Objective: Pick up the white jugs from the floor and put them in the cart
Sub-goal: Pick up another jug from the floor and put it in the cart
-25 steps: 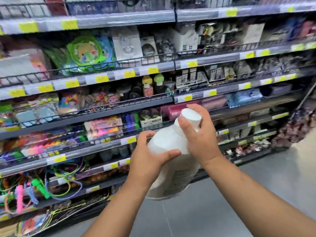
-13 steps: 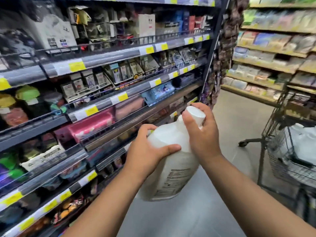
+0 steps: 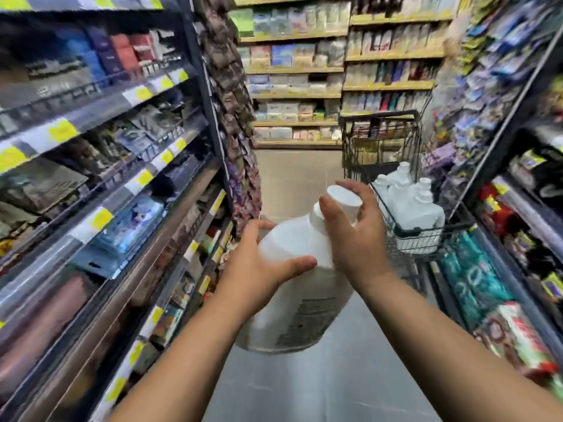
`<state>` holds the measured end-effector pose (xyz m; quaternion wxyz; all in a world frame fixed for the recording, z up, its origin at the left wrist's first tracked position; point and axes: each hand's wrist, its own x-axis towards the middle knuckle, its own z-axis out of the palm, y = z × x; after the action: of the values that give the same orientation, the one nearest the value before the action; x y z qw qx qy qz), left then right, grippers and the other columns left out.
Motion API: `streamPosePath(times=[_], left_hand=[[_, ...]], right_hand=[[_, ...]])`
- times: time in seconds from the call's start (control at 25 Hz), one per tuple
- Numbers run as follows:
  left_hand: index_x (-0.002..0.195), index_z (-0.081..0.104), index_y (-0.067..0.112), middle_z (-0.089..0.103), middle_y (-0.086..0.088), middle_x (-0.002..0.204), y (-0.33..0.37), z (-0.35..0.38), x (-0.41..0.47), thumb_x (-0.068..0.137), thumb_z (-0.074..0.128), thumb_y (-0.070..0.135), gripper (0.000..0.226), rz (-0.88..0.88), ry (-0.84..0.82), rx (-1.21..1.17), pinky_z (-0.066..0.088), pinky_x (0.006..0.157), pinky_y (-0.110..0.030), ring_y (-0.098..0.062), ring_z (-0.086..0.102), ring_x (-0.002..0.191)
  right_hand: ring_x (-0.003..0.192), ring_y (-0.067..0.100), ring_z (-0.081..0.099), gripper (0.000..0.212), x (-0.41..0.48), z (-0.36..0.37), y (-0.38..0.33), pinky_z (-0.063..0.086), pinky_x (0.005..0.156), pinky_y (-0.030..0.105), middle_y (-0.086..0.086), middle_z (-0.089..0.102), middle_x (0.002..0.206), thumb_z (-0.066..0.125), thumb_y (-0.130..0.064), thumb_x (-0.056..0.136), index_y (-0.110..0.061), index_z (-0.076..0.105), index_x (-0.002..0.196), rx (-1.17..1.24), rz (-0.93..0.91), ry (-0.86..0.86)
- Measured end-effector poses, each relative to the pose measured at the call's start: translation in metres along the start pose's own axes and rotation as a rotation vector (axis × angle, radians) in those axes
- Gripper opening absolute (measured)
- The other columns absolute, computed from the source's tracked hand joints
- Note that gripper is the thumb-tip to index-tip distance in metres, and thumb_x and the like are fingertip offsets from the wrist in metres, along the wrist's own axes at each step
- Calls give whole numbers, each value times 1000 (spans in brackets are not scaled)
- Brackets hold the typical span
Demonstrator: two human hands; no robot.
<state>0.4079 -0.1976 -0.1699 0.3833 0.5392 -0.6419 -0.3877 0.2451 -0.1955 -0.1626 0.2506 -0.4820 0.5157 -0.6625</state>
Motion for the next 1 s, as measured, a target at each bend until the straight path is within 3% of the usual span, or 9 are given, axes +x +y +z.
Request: streamPosePath(times=[0.16, 0.32, 0.44, 0.56, 0.68, 0.8, 1.0], left_hand=[[113, 49, 32, 62, 9, 107, 12, 59, 69, 42, 84, 58, 83, 34, -91, -68, 49, 74, -26, -10, 63, 97], [116, 47, 34, 61, 8, 102, 32, 119, 141, 60, 91, 39, 72, 17, -183, -97, 52, 78, -31, -13, 63, 96], [112, 44, 43, 60, 12, 101, 37, 153, 191, 63, 89, 42, 67, 22, -283, -85, 52, 79, -33, -15, 63, 96], [109, 42, 43, 54, 21, 102, 39, 189, 251, 66, 87, 41, 63, 56, -380, -62, 47, 75, -21, -7, 58, 96], [111, 41, 42, 52, 22, 103, 37, 228, 321, 67, 85, 43, 62, 100, -501, -26, 42, 70, -15, -6, 55, 96], [114, 41, 40, 55, 16, 104, 32, 262, 387, 66, 85, 45, 65, 132, -636, -7, 48, 73, -23, -6, 56, 96], [115, 39, 44, 58, 6, 117, 31, 323, 490, 55, 86, 56, 77, 212, -873, 70, 55, 88, -41, -13, 59, 103]], right_hand=[[85, -12, 58, 33, 67, -37, 31, 45, 76, 9, -19, 61, 95, 66, -45, 77, -36, 54, 107, -41, 3, 46], [86, -12, 57, 36, 141, -76, 58, 43, 76, 7, -18, 61, 97, 66, -45, 77, -32, 55, 109, -110, 8, 105], [95, -3, 60, 38, 185, -98, 82, 48, 88, 22, -17, 63, 103, 68, -50, 76, -35, 56, 109, -141, 35, 163], [104, 12, 61, 38, 233, -115, 112, 49, 95, 37, -11, 63, 110, 66, -54, 74, -39, 56, 107, -185, 69, 248], [96, -1, 61, 31, 280, -127, 143, 49, 88, 23, -14, 64, 103, 68, -44, 79, -37, 56, 106, -196, 105, 348], [82, -16, 57, 29, 319, -133, 172, 42, 74, 6, -18, 61, 95, 70, -27, 86, -32, 53, 108, -222, 118, 429], [84, -15, 55, 33, 376, -142, 218, 41, 77, 6, -17, 58, 98, 65, -32, 80, -33, 50, 110, -277, 122, 626]])
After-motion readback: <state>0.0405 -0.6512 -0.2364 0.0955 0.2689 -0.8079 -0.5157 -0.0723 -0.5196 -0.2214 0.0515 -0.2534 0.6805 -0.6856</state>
